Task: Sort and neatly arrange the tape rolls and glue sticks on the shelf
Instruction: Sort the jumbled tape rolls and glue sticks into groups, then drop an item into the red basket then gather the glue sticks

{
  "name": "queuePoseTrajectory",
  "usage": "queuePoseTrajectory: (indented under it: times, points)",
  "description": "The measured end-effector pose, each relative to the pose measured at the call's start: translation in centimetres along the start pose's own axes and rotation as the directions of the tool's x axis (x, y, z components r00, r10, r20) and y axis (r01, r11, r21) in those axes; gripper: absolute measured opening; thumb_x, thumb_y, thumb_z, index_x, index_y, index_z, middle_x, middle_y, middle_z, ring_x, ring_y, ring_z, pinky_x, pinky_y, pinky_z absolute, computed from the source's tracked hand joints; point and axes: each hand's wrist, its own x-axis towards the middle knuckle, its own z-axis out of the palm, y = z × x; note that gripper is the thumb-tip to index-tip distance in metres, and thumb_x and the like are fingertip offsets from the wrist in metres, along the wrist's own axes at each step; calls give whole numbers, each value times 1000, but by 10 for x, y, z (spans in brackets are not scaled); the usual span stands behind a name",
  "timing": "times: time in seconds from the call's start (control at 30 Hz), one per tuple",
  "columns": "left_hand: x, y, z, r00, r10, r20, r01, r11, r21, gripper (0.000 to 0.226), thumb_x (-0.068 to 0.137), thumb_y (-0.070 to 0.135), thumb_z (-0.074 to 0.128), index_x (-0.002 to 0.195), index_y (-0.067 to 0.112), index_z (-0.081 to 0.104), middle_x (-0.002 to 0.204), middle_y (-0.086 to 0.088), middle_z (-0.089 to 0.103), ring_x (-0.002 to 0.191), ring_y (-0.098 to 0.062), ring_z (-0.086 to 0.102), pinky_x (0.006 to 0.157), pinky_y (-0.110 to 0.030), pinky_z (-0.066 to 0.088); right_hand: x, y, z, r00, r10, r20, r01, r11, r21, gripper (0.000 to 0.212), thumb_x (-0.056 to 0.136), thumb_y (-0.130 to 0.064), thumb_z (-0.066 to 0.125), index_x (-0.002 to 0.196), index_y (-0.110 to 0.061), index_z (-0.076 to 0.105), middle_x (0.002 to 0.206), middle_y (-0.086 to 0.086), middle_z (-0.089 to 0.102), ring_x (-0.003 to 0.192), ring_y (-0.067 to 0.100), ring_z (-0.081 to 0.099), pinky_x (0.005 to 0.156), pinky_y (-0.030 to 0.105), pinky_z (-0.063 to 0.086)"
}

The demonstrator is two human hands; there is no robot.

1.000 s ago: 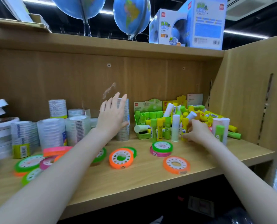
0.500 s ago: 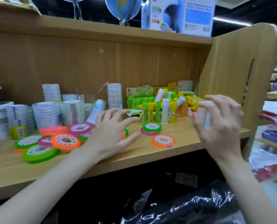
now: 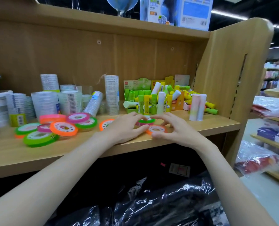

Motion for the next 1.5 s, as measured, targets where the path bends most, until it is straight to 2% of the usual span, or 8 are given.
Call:
queuePoseTrajectory:
  times: [0.33, 0.5, 0.73, 0.97, 1.1, 1.23, 1.4, 1.5]
  points:
    - [-51, -35, -27, 974, -124, -188, 172, 949, 265, 40, 89, 50, 48, 123, 29, 52, 133, 4, 44, 121, -20, 36, 97, -36, 29, 36, -23, 14, 988, 60, 139, -37, 986, -163, 58, 89, -36, 58, 141, -31, 33, 140, 3, 44, 126, 21, 42, 99, 29, 32]
    - [-71, -45, -38, 973, -169, -156, 210, 928, 309, 31, 93, 40, 42, 120, 29, 52, 126, 7, 52, 121, -19, 38, 101, -36, 21, 55, -43, 39, 986, 81, 148, -45, 972, -231, 35, 89, -31, 53, 124, -28, 55, 135, 6, 46, 127, 28, 41, 107, 37, 32]
    - [-83, -61, -38, 923, -312, -226, 368, 886, 281, 34, 93, 28, 40, 125, 27, 50, 140, 9, 39, 129, -24, 32, 105, -44, 21, 64, -67, 63, 991, 3, 135, 16, 990, -141, 36, 93, -23, 52, 129, -17, 52, 134, 3, 52, 121, 16, 50, 97, 24, 38]
    - [-75, -57, -32, 888, -30, -459, 210, 914, 347, 27, 81, 21, 54, 106, 14, 63, 113, -6, 61, 106, -34, 54, 95, -52, 36, 50, -59, 58, 988, -26, -152, 19, 999, -49, 44, 88, -22, 62, 130, -11, 50, 140, 10, 42, 130, 18, 40, 100, 20, 28]
    - [-66, 2, -16, 850, 176, -497, -135, 984, 118, 33, 79, 24, 38, 98, 15, 63, 101, -4, 61, 93, -28, 57, 77, -36, 38, -29, -33, 29, 896, 104, -433, -87, 995, 59, 27, 87, -8, 61, 114, -9, 60, 114, 5, 55, 101, 15, 55, 84, 24, 44]
    - [-58, 94, 55, 868, 367, -335, -434, 889, -149, 34, 80, 21, 39, 103, 12, 62, 101, -6, 60, 93, -27, 58, 80, -39, 43, -157, 1, 4, 798, 410, -441, -428, 902, 64, 25, 88, -5, 58, 113, -5, 59, 104, 3, 59, 86, 10, 56, 78, 11, 43]
    - [-67, 211, 172, 865, 501, 14, -438, 770, -464, 34, 79, 24, 39, 101, 10, 60, 97, -6, 63, 90, -28, 59, 82, -38, 46, -345, 49, -1, 525, 820, -229, -836, 547, 43, 26, 88, -7, 59, 113, -3, 59, 104, 13, 64, 82, 14, 55, 68, 4, 39]
    - [-71, 269, 238, 805, 554, 212, -375, 752, -543, 21, 86, 11, 50, 103, 6, 62, 98, -10, 66, 86, -24, 60, 77, -27, 40, -443, 72, 11, 330, 927, -180, -934, 348, 79, 26, 89, -13, 58, 115, -7, 58, 101, 6, 62, 85, 16, 55, 78, 21, 43]
